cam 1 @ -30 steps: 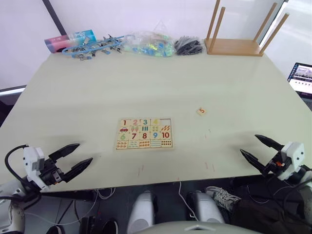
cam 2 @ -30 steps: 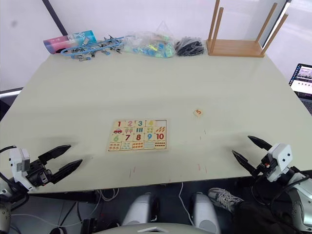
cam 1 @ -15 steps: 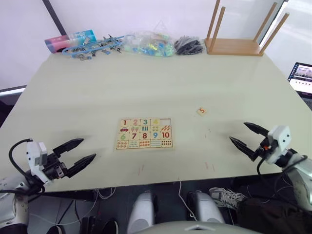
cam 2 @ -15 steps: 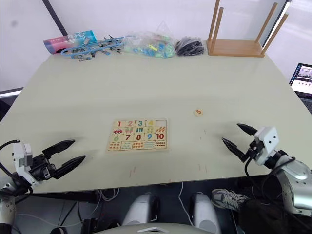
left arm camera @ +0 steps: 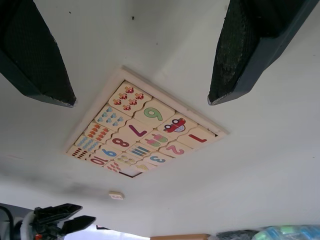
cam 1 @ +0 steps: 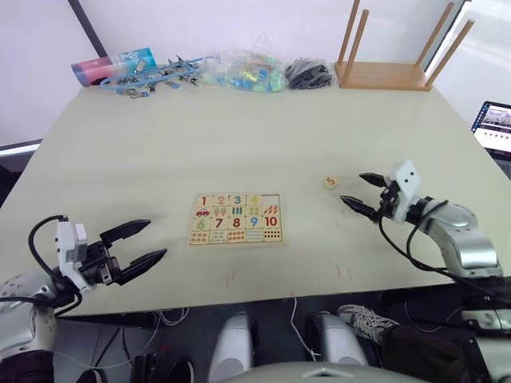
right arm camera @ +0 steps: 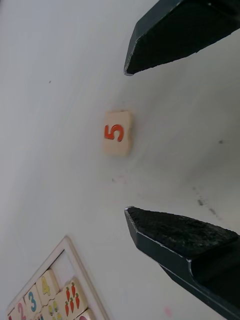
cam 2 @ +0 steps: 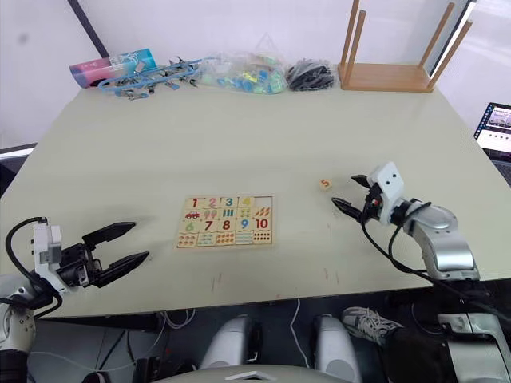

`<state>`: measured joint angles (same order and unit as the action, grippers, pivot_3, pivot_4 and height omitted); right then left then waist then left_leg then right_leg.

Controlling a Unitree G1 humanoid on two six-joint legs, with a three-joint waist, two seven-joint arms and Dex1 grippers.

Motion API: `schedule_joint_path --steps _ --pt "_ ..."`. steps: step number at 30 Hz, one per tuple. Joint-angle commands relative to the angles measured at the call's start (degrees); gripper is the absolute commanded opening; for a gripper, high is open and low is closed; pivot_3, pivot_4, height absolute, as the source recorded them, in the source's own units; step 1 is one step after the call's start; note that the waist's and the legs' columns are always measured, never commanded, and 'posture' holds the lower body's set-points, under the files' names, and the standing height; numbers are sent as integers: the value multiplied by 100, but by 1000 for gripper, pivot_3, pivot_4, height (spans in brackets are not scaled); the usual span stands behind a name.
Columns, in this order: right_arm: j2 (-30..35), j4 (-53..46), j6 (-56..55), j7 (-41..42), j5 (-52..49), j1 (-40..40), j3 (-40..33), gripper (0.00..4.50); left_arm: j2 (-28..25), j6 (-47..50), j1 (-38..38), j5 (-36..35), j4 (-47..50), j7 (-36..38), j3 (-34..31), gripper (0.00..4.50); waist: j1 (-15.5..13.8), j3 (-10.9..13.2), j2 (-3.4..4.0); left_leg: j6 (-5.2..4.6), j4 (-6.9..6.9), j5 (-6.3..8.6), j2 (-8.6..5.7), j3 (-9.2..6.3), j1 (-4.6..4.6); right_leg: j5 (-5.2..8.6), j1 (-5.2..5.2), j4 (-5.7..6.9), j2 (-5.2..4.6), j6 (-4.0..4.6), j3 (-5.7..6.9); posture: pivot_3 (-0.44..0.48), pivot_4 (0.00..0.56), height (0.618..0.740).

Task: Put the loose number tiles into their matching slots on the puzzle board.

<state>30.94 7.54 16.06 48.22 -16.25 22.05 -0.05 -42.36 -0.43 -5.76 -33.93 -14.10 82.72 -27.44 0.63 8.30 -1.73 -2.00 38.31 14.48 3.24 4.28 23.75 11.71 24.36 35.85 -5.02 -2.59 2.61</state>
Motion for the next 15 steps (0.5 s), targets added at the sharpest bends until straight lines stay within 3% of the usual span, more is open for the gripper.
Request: schedule_joint_path --steps 1,15 --pt "-120 221 -3 -156 234 417 156 4399 -94 -43 -34 -103 110 89 -90 4500 10 0 0 0 0 0 0 0 0 0 0 0 0 0 1 0 150 737" --pt "-548 1233 829 -684 894 1387 604 4399 -37 -129 -143 -128 155 128 -129 4500 19 1 2 1 0 0 -1 5 1 -1 0 2 1 1 1 0 150 737"
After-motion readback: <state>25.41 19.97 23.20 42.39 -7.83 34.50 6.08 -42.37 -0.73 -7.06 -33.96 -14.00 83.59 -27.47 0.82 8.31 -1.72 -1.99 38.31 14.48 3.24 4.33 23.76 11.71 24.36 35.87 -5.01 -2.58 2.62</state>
